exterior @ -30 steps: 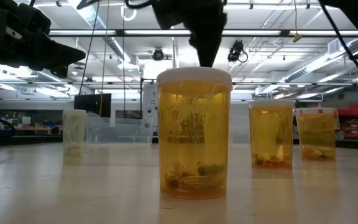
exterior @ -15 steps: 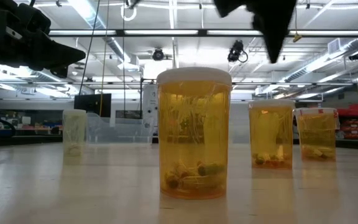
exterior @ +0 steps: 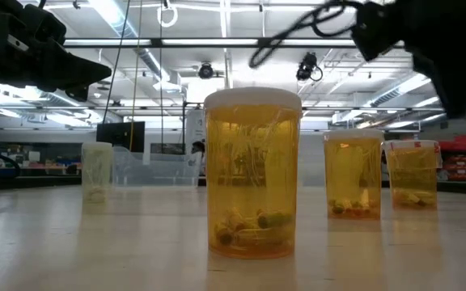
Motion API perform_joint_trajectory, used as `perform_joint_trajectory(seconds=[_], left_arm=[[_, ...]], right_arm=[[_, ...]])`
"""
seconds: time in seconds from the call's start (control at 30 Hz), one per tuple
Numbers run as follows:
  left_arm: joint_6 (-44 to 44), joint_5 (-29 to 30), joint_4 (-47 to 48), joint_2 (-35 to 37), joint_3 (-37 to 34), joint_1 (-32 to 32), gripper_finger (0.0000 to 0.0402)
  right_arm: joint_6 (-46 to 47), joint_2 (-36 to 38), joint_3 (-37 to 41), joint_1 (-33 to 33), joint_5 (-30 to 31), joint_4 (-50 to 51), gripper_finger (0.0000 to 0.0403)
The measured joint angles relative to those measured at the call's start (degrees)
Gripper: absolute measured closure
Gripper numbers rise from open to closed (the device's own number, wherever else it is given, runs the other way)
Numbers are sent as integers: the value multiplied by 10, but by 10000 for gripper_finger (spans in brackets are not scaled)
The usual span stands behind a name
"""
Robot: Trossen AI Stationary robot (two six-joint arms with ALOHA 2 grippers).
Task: Pick and place medicine bottles into bin by pill shape (circle, oval)
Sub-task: Put the large orange pill bottle into the left transparent bin
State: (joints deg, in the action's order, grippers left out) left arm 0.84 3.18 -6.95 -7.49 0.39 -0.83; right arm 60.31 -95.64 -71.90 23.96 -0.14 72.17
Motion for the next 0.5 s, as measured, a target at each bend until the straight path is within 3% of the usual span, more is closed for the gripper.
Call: perform_joint_trajectory(seconds=[0.3,0.5], left_arm=[[0,0,0,0,0,0,374],[0,0,0,0,0,0,366]], right_arm=[[12,8,106,21,-23,-113,203],[-10,8,140,21,45,-134,203]])
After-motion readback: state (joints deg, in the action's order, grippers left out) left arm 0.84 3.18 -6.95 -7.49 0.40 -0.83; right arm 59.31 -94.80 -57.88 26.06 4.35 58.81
